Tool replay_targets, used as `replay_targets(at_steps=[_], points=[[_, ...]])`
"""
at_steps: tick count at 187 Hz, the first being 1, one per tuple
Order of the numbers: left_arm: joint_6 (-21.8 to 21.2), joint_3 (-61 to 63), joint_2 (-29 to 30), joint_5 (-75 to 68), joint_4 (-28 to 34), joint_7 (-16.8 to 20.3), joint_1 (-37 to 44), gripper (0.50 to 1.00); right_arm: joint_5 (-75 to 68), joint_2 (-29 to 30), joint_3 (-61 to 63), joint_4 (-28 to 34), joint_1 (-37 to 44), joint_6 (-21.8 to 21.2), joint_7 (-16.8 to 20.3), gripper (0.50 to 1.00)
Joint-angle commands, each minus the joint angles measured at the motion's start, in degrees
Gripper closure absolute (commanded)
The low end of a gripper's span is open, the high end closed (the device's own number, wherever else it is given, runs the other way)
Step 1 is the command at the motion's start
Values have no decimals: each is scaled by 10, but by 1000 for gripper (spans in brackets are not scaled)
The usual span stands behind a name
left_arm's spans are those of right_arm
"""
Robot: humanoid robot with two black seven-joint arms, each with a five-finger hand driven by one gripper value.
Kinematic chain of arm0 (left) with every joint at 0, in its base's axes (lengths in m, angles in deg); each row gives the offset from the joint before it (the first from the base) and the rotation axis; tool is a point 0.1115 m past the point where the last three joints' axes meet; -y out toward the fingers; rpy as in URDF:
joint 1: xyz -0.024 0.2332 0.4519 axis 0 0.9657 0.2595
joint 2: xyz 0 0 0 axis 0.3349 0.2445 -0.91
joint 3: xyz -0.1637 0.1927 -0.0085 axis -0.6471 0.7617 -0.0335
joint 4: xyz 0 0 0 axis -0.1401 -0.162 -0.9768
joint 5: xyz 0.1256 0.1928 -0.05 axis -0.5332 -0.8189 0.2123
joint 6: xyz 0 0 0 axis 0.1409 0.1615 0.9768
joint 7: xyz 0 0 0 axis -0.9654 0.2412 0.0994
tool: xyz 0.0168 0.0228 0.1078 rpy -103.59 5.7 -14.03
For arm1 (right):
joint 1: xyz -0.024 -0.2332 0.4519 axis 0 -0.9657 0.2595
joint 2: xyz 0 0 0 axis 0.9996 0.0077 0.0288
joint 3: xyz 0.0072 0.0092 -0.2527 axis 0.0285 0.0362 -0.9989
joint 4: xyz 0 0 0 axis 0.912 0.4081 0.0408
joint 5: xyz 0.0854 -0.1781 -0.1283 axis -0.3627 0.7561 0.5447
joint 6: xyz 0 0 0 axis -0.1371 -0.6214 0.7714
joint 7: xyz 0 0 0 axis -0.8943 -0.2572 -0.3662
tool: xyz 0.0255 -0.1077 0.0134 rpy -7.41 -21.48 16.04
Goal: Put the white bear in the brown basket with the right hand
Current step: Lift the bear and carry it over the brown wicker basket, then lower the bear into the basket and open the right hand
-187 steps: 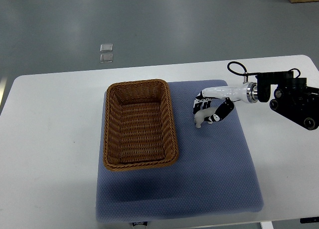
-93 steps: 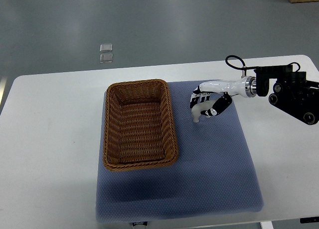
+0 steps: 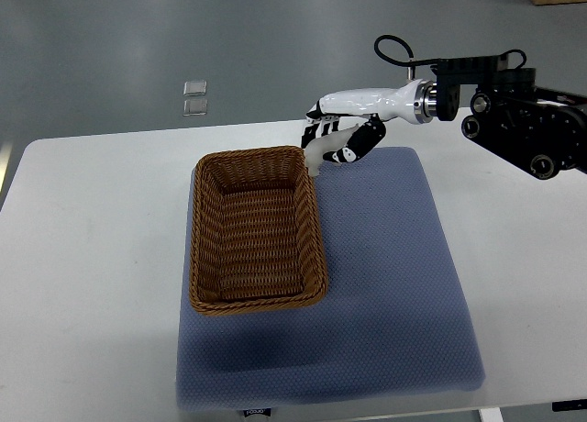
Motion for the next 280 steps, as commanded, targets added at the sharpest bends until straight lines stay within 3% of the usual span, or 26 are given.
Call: replay_targets(at_steps=[1,33,54,80,237,280], points=[[0,0,0,0,0,0,0,500,4,41,-5,0,11,3,4,1000],[0,0,0,0,0,0,0,500,10,128,-14,-36,14,10,12,1000],[0,0,0,0,0,0,0,500,9,169,-26,-72,5,42,20,1000],[0,0,0,0,0,0,0,500,9,169,-35,-80,-17,75,23,1000],[0,0,0,0,0,0,0,500,9,169,-51,-116,-50,77,23,1000],[0,0,0,0,0,0,0,500,9,169,-50,-122,-59,97,23,1000]])
